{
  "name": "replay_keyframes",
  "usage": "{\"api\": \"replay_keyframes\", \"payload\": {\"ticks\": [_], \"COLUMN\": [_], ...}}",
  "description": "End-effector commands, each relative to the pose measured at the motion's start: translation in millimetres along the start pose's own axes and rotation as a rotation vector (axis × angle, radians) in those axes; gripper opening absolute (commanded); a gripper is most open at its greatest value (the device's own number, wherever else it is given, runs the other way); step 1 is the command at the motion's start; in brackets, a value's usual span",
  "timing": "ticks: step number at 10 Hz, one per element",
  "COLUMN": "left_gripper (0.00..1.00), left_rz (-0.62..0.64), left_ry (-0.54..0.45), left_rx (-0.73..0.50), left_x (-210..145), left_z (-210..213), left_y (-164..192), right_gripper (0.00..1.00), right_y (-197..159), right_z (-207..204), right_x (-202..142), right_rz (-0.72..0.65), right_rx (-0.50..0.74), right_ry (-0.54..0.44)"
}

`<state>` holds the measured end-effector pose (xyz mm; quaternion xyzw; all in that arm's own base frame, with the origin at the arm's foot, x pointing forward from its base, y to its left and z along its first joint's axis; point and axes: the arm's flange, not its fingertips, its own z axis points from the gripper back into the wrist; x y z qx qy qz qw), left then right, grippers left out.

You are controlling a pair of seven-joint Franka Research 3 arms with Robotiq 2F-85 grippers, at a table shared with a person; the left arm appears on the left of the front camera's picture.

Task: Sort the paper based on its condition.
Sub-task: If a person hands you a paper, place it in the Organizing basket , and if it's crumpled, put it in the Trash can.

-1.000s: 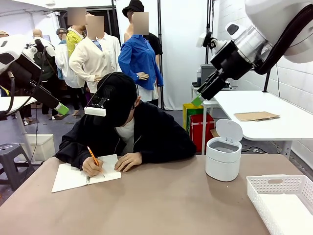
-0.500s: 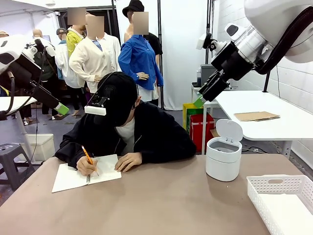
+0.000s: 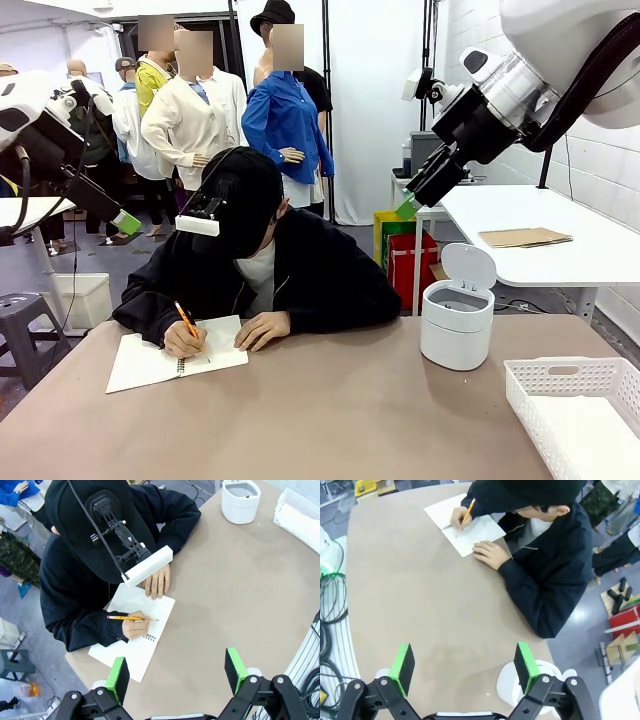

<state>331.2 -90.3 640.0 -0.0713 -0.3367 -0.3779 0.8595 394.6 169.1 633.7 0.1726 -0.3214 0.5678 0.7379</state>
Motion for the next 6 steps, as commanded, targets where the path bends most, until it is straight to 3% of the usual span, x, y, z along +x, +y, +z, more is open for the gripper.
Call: {"api": "replay_keyframes", "payload": {"ticks": [1,6], "left_gripper": [1.00,1.00], "left_rz": [0.002,0.002], "left_ry": [0.009,0.009], "left_rx": [0.007,0.007], "left_x": [-1.0,-1.0], "left_z": [0.3,0.3], "left_y": [-0.5,-0.5], "right_gripper": [1.00,1.00], "right_y": [0.3,0.3], "right_z": [-1.1,-1.1], "right_x": [1.0,1.0], "right_rz": [-0.012,-0.012], "right_rx": [0.002,0.002], "right_ry": [-0.013,-0.013]}}
